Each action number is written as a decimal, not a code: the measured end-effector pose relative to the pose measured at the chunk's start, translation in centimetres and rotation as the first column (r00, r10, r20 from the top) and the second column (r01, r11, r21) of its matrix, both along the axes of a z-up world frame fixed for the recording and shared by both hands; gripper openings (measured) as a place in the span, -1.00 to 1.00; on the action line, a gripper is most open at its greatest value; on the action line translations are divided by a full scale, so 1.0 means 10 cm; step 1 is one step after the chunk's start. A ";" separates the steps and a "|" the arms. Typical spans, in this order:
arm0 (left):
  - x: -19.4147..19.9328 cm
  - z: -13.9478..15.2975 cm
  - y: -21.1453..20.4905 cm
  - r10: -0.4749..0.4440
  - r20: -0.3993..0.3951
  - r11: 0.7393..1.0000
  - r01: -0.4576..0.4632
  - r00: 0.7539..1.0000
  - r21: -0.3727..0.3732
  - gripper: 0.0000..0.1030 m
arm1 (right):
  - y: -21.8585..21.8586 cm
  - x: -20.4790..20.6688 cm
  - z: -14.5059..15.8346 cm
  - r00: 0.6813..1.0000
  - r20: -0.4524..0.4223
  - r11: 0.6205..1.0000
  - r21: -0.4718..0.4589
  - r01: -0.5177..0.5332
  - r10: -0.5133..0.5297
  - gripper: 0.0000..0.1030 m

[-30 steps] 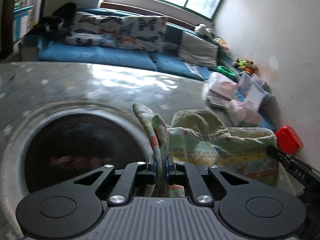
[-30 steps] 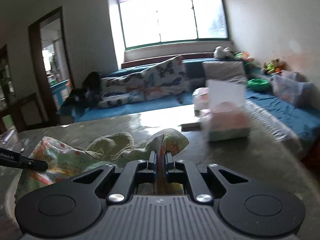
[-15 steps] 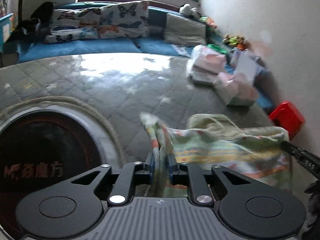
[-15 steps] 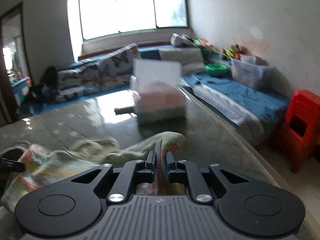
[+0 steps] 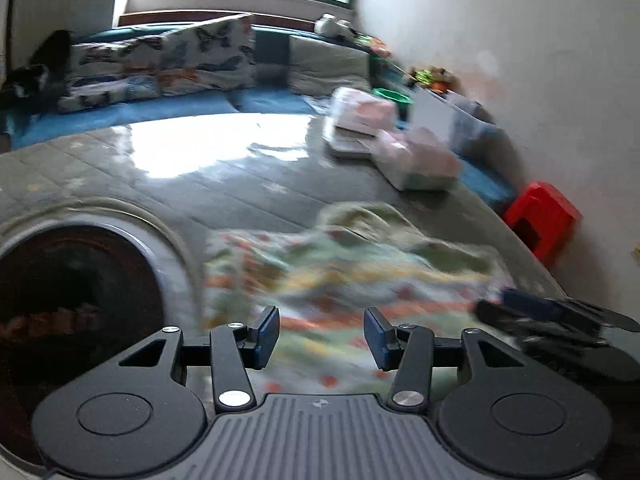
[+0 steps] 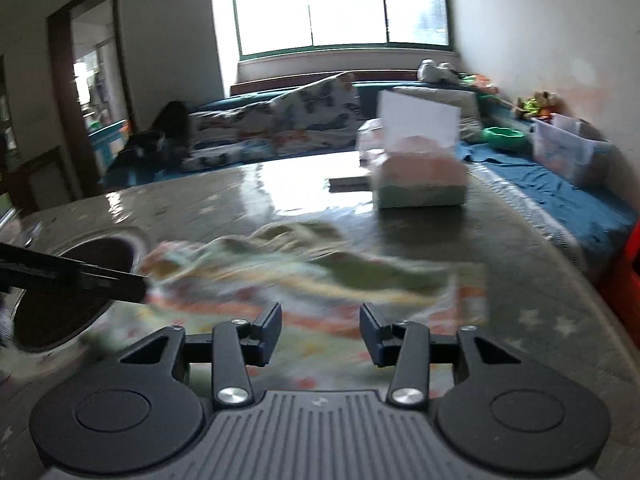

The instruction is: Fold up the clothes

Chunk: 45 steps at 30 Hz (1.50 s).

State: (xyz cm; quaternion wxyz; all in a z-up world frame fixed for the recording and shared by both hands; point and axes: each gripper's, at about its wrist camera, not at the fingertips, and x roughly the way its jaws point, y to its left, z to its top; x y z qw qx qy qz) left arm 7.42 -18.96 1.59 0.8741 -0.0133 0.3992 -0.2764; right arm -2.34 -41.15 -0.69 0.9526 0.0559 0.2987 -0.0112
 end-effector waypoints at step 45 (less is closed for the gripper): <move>-0.14 -0.13 -0.06 -0.015 0.095 0.999 0.011 0.995 0.042 0.17 | -0.05 -0.29 -0.12 0.998 0.019 0.998 0.021 0.056 -0.057 -0.14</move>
